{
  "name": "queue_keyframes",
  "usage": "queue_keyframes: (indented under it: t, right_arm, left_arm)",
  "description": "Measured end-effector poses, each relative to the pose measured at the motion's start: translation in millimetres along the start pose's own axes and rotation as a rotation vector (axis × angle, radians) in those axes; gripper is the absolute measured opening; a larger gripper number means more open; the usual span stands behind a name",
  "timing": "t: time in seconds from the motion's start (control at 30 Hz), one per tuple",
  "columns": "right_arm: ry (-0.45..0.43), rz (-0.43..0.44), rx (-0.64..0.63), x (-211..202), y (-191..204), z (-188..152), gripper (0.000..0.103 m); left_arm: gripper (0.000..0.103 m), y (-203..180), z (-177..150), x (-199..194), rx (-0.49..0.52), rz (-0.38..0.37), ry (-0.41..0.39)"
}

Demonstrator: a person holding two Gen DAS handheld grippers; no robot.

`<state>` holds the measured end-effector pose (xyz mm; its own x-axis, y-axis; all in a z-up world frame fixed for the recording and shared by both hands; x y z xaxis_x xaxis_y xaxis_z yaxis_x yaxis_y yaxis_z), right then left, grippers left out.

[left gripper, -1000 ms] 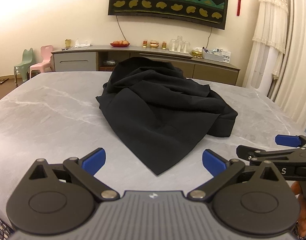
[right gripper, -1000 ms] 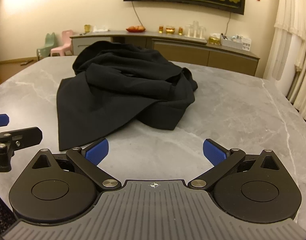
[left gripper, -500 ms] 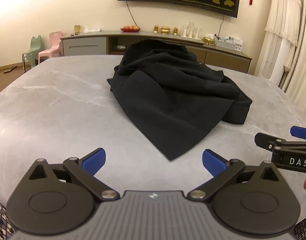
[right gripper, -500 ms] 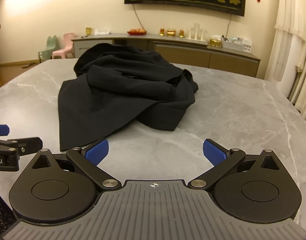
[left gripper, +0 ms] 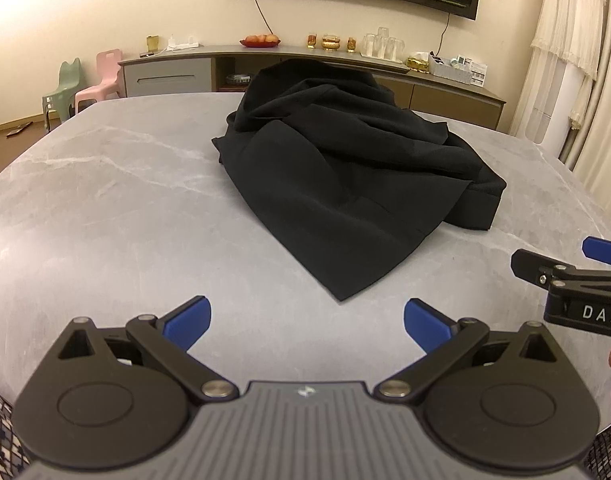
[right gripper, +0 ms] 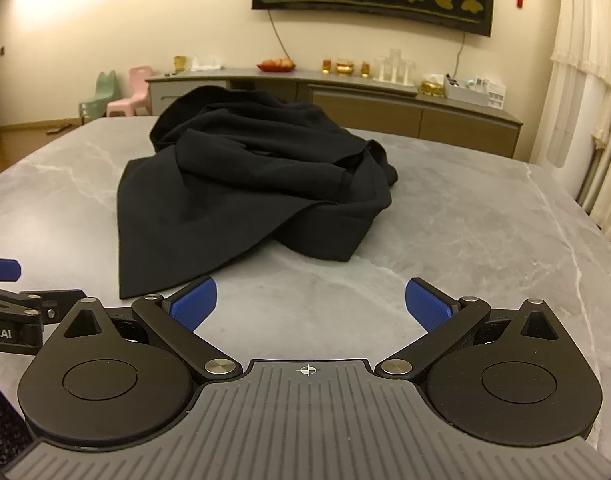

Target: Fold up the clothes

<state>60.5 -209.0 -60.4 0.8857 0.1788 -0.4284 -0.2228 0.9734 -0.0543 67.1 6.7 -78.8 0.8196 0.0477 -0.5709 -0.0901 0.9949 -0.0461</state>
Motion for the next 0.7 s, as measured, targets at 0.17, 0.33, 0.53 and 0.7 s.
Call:
queue_keyframes:
  t: [0.17,0.33,0.53,0.7]
  right_arm:
    - [0.003,-0.002,-0.003,0.5,-0.3,-0.3,0.101]
    - [0.005,-0.004,-0.007,0.8,-0.1,-0.4,0.101]
    - [0.006,-0.004,-0.008,0.8,0.2,-0.3,0.101]
    - [0.004,-0.005,-0.007,-0.9,-0.1,0.2,0.101]
  left_arm:
    - [0.103,-1.7,-2.6,1.0,0.010,-0.008,0.029]
    - [0.103,-4.5,-7.1,3.6,0.013,-0.034,0.073]
    - [0.103,-5.6,-5.1,0.4,0.017,-0.042,0.039]
    - [0.094,-8.7,-8.9,1.3,0.009,-0.084,0.061]
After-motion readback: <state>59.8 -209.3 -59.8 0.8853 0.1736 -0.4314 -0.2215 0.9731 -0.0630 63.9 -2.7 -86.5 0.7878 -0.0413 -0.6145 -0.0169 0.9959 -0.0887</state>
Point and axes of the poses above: each gripper's, at about its wrist camera, not at the fingertips, and x roughly the way its jaws point, y to its left, z to its top, the point moved 8 cm from there along x, roughly the way its jaws point, and after that the axes turned 8 degrees about -y, right-handed, at the moved point
